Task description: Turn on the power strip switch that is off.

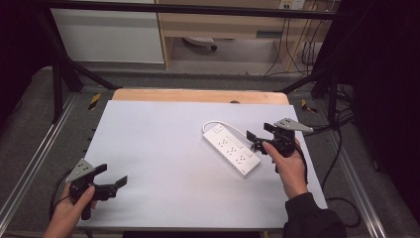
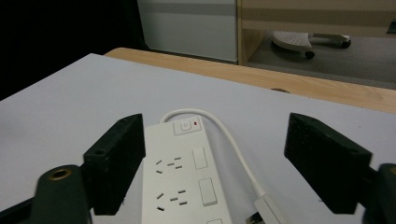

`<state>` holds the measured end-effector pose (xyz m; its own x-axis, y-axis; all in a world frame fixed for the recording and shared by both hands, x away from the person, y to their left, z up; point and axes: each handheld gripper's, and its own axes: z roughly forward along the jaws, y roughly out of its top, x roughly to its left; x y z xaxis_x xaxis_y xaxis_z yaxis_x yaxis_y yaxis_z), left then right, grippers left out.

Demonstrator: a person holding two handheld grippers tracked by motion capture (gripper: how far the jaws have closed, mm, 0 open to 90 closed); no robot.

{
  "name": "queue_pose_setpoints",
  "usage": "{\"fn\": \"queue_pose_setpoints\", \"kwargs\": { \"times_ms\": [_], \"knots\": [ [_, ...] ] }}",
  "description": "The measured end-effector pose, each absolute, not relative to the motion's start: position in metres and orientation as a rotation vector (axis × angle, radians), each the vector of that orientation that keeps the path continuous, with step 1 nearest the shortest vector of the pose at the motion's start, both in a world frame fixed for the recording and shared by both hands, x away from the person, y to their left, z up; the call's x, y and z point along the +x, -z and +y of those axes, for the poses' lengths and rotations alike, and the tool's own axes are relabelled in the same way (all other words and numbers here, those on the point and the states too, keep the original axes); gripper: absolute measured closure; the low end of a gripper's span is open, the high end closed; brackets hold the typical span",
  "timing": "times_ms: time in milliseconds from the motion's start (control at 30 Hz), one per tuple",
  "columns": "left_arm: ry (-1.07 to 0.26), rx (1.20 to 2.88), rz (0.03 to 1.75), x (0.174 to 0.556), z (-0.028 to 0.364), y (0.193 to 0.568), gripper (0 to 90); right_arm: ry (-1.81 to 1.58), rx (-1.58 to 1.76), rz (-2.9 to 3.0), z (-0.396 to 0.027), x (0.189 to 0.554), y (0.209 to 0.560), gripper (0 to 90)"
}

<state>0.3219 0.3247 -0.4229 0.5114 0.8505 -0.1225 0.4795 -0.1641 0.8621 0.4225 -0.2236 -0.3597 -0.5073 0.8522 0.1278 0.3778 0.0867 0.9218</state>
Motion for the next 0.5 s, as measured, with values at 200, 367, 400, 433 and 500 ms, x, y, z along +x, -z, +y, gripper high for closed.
{"fn": "queue_pose_setpoints", "kwargs": {
  "times_ms": [200,367,400,433,500],
  "knots": [
    [-0.494,1.811,1.112,0.322,0.325,0.423,6.3,-1.425,1.229,1.912,-0.221,0.429,0.362,35.7],
    [-0.494,1.813,1.111,0.322,0.325,0.423,6.3,-1.445,1.249,1.88,-0.221,0.433,0.363,48.0],
    [-0.494,1.813,1.111,0.322,0.325,0.423,6.3,-1.449,1.252,1.874,-0.221,0.433,0.363,51.1],
    [-0.493,1.813,1.111,0.322,0.325,0.423,6.3,-1.459,1.25,1.866,-0.221,0.434,0.363,54.1],
    [-0.493,1.813,1.11,0.322,0.325,0.423,6.3,-1.469,1.253,1.855,-0.221,0.435,0.364,59.0]
  ]
}}
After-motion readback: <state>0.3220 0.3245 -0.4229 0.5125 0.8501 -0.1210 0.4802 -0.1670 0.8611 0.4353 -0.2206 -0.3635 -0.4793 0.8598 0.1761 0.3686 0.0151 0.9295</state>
